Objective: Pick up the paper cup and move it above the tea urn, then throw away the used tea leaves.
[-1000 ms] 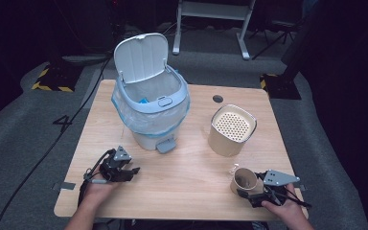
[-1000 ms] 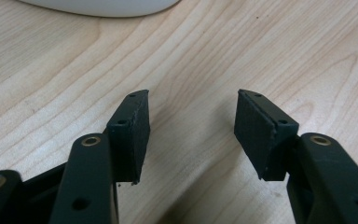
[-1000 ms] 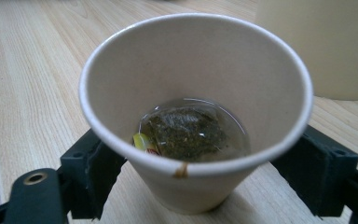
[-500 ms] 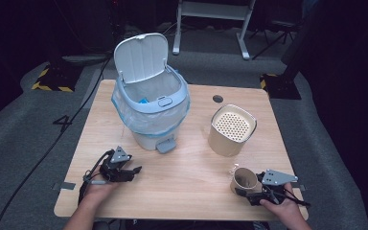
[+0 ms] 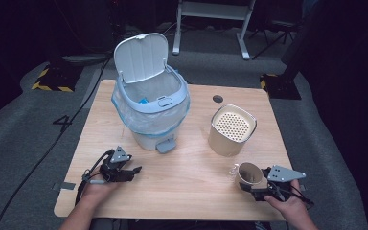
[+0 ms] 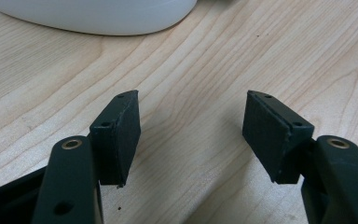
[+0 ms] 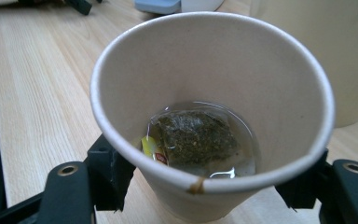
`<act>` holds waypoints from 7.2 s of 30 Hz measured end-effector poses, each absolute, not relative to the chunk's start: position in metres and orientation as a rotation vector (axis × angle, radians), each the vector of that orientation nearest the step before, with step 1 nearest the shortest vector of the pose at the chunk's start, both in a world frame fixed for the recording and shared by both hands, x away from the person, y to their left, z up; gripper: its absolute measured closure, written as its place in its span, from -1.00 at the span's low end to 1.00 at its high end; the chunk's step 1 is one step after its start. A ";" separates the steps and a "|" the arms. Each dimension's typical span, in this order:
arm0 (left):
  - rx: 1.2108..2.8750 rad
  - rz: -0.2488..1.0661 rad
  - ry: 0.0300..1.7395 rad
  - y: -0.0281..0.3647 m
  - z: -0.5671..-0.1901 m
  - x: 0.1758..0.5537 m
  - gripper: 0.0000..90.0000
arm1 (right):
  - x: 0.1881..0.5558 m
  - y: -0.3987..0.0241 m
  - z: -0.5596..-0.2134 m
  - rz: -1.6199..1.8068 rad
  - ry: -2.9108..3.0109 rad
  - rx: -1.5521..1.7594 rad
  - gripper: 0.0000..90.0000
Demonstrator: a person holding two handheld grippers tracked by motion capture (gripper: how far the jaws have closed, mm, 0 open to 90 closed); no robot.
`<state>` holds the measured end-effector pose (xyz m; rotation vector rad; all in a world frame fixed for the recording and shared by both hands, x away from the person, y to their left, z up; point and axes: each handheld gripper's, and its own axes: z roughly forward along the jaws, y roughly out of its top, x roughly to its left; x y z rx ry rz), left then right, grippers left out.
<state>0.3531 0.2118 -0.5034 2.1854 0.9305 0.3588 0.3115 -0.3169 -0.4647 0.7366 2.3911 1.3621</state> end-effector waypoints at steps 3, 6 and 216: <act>2.187 0.359 0.928 0.212 -0.503 0.354 -0.19 | 0.316 -0.321 -0.450 1.361 2.379 0.730 -0.28; 2.192 0.360 0.921 0.211 -0.503 0.353 -0.22 | 0.320 -0.323 -0.441 1.355 2.373 0.730 -0.28; 2.192 0.366 0.947 0.212 -0.504 0.355 -0.38 | 0.471 -0.291 -0.289 1.397 2.379 0.715 -0.27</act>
